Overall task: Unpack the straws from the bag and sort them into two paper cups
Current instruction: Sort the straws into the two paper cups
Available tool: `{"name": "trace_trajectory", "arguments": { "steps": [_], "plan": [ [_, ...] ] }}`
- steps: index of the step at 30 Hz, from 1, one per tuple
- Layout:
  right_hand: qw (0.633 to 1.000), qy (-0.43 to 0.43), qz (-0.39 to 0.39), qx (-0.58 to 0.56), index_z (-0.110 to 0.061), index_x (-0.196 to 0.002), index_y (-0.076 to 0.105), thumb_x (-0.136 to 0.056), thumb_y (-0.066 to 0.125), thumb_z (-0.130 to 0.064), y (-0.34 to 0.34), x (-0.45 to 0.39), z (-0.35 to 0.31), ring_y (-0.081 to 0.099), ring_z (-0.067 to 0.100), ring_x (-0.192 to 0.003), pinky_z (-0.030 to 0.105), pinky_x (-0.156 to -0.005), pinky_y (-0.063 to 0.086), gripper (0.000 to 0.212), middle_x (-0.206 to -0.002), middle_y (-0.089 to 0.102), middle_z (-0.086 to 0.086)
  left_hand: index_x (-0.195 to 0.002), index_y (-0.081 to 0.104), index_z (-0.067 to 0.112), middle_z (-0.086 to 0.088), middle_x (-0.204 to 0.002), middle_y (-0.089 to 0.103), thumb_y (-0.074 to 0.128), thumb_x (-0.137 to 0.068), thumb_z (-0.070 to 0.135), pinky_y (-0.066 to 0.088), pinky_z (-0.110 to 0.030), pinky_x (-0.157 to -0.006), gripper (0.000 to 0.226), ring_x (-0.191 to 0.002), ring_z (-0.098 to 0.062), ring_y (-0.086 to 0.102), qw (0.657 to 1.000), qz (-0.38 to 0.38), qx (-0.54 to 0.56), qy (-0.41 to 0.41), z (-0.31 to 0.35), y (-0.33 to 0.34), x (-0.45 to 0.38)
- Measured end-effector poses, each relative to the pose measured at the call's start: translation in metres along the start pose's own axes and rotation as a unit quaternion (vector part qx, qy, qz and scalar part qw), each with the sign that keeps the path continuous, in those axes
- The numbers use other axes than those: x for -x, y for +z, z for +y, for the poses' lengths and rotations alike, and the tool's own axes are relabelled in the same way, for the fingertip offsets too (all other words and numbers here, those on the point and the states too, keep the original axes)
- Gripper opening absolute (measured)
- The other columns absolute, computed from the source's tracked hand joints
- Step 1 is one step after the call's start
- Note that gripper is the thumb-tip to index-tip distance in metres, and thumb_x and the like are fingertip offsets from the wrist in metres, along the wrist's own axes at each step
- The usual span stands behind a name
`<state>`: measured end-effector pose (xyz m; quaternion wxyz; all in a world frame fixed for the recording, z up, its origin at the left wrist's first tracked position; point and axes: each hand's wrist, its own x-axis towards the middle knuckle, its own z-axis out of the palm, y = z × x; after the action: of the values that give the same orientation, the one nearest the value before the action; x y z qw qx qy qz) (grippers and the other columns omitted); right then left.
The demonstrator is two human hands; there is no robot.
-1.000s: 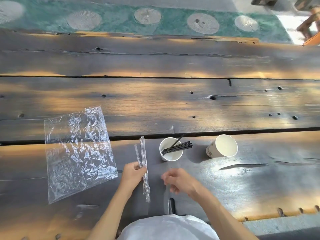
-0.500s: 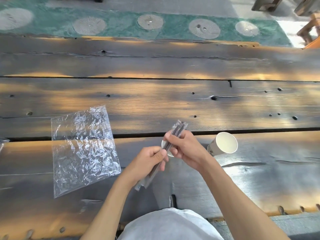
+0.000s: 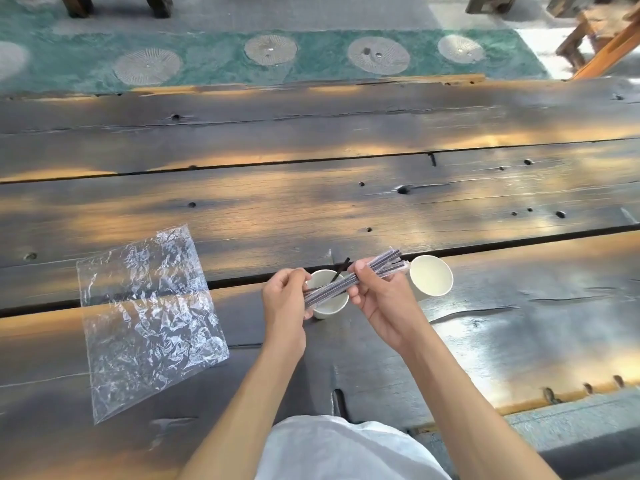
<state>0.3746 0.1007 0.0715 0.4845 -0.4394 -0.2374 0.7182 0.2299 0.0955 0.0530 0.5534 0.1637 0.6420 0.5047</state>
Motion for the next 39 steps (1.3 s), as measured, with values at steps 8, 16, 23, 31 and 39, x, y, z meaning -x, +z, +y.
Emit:
{"name": "trace_trajectory", "arguments": {
  "steps": [8, 16, 23, 31, 39],
  "plan": [
    [0.941, -0.178, 0.281, 0.057, 0.001, -0.093, 0.06, -0.093, 0.065, -0.008, -0.088, -0.003, -0.041, 0.057, 0.015, -0.051, 0.023, -0.049, 0.048, 0.01, -0.066, 0.056, 0.006, -0.081, 0.063, 0.01, -0.004, -0.069, 0.06, 0.05, -0.093, 0.005, 0.044, -0.023, -0.05, 0.019, -0.056, -0.013, 0.054, 0.989, -0.03, -0.14, 0.034, -0.037, -0.021, -0.027],
    [0.888, -0.181, 0.412, 0.095, -0.001, -0.093, 0.06, -0.091, 0.068, -0.017, -0.153, -0.012, -0.043, 0.061, 0.011, -0.049, 0.022, -0.05, 0.052, 0.018, -0.073, 0.059, 0.006, -0.132, 0.054, 0.018, -0.01, -0.141, 0.048, 0.068, -0.087, 0.036, 0.037, -0.047, -0.103, 0.051, -0.131, -0.034, 0.043, 0.836, 0.022, -0.547, 0.049, -0.114, -0.088, -0.069],
    [0.865, -0.203, 0.457, 0.029, -0.005, -0.091, 0.053, -0.09, 0.066, -0.013, -0.163, -0.02, -0.046, 0.056, 0.01, -0.045, 0.02, -0.045, 0.047, 0.016, -0.075, 0.058, 0.004, -0.154, 0.02, 0.031, -0.01, -0.165, 0.005, 0.071, -0.081, 0.049, 0.016, -0.053, -0.118, 0.09, -0.151, -0.034, 0.002, 0.719, -0.034, -0.693, 0.039, -0.145, -0.099, -0.071],
    [0.889, -0.13, 0.397, 0.186, -0.007, -0.079, 0.065, -0.09, 0.065, -0.013, -0.158, -0.034, -0.037, 0.058, 0.013, -0.047, 0.024, -0.053, 0.055, 0.013, -0.055, 0.063, 0.003, -0.154, 0.018, 0.033, -0.009, -0.166, 0.005, 0.068, -0.082, 0.053, 0.017, -0.054, -0.118, 0.089, -0.152, -0.034, 0.003, 0.702, -0.032, -0.709, 0.055, -0.149, -0.103, -0.071],
    [0.914, -0.083, 0.331, 0.219, -0.004, -0.102, 0.067, -0.093, 0.067, -0.019, -0.16, -0.036, -0.03, 0.061, 0.02, -0.063, 0.019, -0.055, 0.055, 0.017, -0.083, 0.064, 0.015, -0.155, 0.017, 0.033, -0.009, -0.166, 0.004, 0.066, -0.084, 0.053, 0.015, -0.053, -0.118, 0.088, -0.152, -0.033, 0.001, 0.704, -0.03, -0.707, 0.062, -0.148, -0.103, -0.069]
  ]
}}
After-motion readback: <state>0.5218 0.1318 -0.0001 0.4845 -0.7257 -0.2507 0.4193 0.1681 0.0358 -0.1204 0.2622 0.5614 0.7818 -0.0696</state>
